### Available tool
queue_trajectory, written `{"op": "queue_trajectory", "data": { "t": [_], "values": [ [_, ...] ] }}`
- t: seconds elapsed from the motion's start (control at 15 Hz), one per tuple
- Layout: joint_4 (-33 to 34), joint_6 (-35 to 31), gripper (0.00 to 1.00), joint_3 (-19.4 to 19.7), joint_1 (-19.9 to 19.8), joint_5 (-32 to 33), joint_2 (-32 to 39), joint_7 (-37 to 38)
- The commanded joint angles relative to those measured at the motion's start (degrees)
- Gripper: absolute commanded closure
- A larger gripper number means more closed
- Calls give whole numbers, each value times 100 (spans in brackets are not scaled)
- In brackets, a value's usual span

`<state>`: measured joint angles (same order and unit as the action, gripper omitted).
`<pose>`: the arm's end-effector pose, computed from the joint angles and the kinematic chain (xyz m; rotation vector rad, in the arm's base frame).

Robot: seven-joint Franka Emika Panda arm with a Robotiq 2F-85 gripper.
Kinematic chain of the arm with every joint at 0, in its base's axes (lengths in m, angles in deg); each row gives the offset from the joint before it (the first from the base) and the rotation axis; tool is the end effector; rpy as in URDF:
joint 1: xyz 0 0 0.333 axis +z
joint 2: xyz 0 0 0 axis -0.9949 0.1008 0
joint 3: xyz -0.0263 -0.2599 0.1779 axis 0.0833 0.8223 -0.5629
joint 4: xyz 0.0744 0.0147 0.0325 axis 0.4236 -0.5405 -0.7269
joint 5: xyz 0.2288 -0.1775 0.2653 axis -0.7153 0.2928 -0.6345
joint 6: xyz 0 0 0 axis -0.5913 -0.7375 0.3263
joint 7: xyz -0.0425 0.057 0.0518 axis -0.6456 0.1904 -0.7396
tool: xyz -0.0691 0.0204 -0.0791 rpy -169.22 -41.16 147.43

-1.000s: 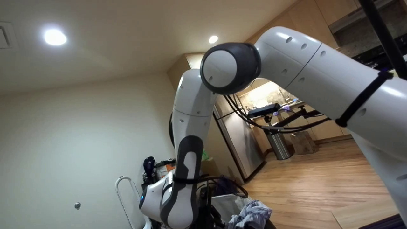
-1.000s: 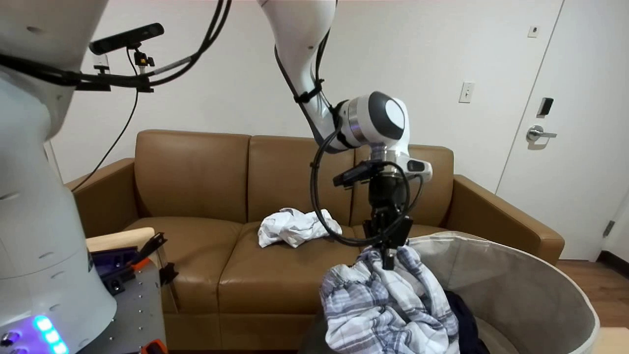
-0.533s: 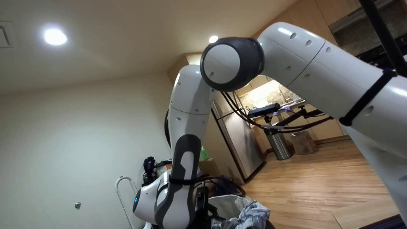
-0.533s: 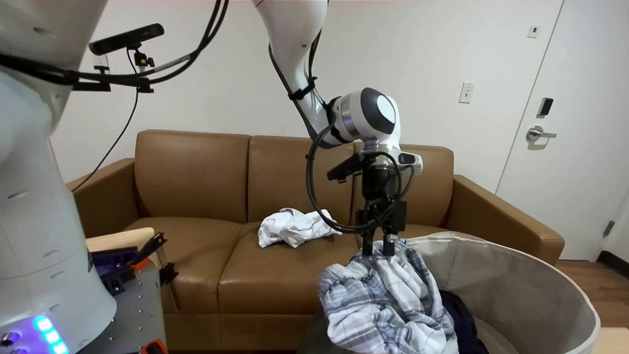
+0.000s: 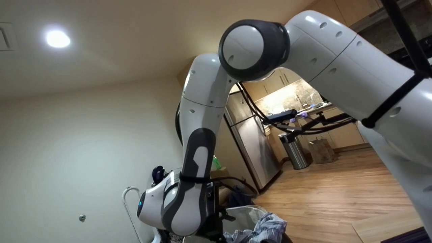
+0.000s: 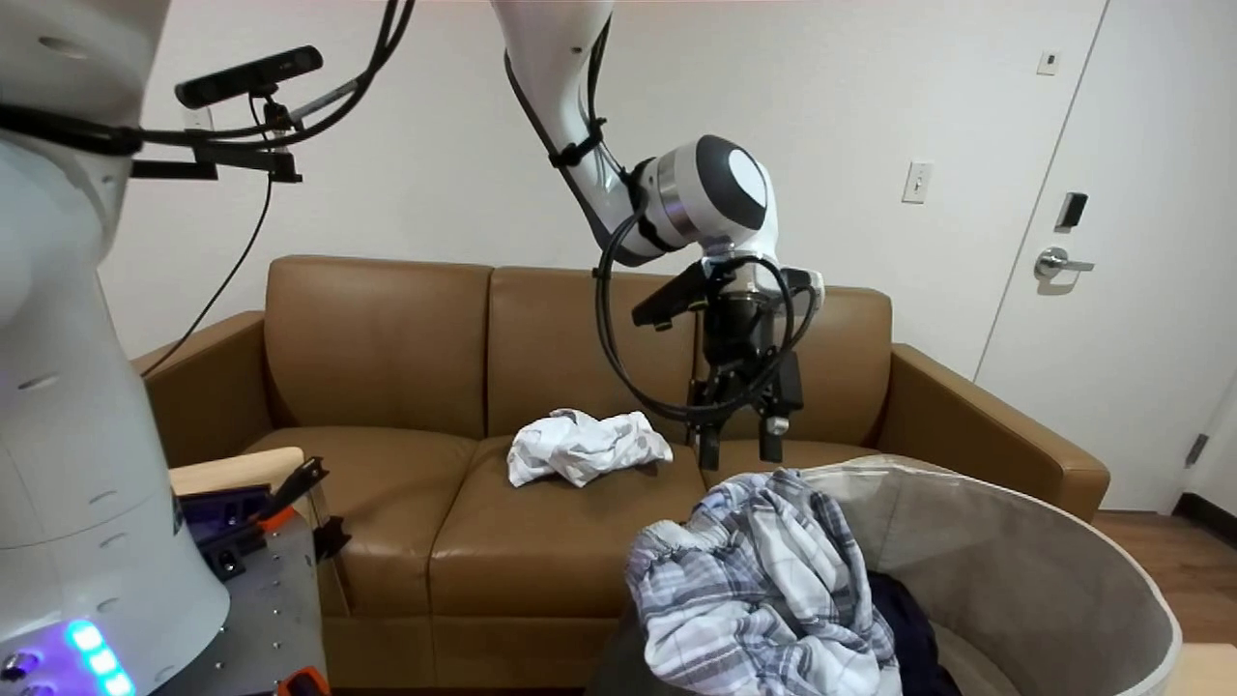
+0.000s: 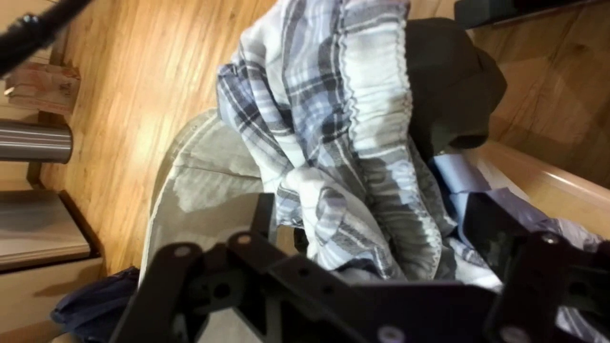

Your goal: Pick up one cloth from the couch and put it in the bag

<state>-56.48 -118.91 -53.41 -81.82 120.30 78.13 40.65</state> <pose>0.5556 -0.0962 0.2516 2.4546 -0.1996 -0.4604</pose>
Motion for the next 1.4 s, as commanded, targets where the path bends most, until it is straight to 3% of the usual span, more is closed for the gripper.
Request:
{"op": "queue_trajectory", "data": {
  "t": [0.0,0.13,0.2,0.4,0.6,0.87,0.93,1.2,1.33],
  "values": [
    [-174,842,0,-200,504,643,-35,331],
    [-267,1182,0,-432,714,925,9,251],
    [-122,959,0,-406,454,666,25,184],
    [-143,1015,0,-502,544,692,45,240],
    [128,1407,0,-644,789,1141,550,57],
    [208,750,0,-1022,934,1517,1032,-195],
    [65,923,0,-975,890,1284,856,119],
    [196,832,0,-1044,998,1436,1095,53],
    [505,1222,0,-1032,1065,1631,1516,-627]
  ]
}}
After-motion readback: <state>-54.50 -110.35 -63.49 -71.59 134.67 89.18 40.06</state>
